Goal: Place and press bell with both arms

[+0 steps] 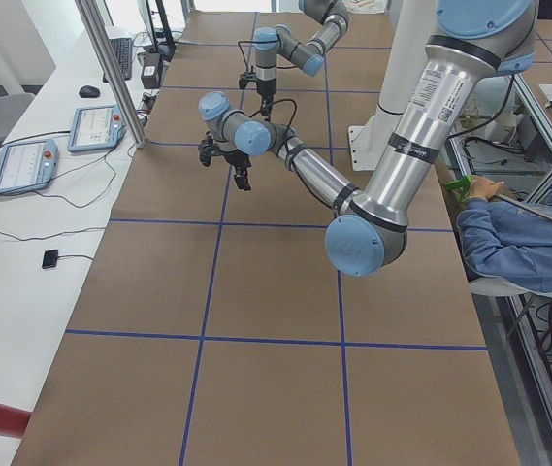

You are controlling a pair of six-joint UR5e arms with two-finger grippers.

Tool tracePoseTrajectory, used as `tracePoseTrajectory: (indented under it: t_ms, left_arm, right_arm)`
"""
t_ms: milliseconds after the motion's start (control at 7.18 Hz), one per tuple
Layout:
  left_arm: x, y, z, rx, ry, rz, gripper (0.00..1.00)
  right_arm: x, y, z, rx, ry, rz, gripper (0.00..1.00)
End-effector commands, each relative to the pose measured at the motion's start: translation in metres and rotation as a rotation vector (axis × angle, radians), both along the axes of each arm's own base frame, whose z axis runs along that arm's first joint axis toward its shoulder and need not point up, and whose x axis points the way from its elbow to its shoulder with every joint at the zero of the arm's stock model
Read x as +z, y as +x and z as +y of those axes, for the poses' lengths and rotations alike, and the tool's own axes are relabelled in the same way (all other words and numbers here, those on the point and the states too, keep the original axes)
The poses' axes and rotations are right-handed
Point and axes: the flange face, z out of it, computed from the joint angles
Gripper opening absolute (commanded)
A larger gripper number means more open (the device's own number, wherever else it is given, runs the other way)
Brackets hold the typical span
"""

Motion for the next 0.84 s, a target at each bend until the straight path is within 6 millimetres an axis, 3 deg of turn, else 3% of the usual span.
tracePoseTrajectory:
  t_ms: [0, 139, 278, 418, 557, 696]
  left_arm:
    - [0.023, -0.032, 0.008, 0.026, 0.064, 0.004, 0.99]
    - [0.049, -0.071, 0.014, 0.026, 0.100, -0.003, 0.99]
    - [0.082, -0.119, 0.019, 0.039, 0.158, -0.010, 0.99]
    - [0.117, -0.165, 0.026, 0.062, 0.221, -0.018, 0.99]
    - [0.153, -0.211, 0.033, 0.083, 0.279, -0.027, 0.99]
    - [0.177, -0.250, 0.044, 0.069, 0.299, -0.045, 0.99]
  right_arm:
    - [0.069, 0.108, 0.009, -0.015, 0.079, 0.018, 0.00]
    - [0.109, 0.153, 0.003, -0.012, 0.082, 0.054, 0.00]
    - [0.156, 0.210, -0.009, -0.062, 0.111, 0.075, 0.07]
    - [0.203, 0.282, -0.020, -0.104, 0.152, 0.083, 0.18]
    - [0.249, 0.354, -0.018, -0.145, 0.187, 0.070, 0.44]
    - [0.292, 0.406, -0.004, -0.141, 0.198, 0.108, 0.99]
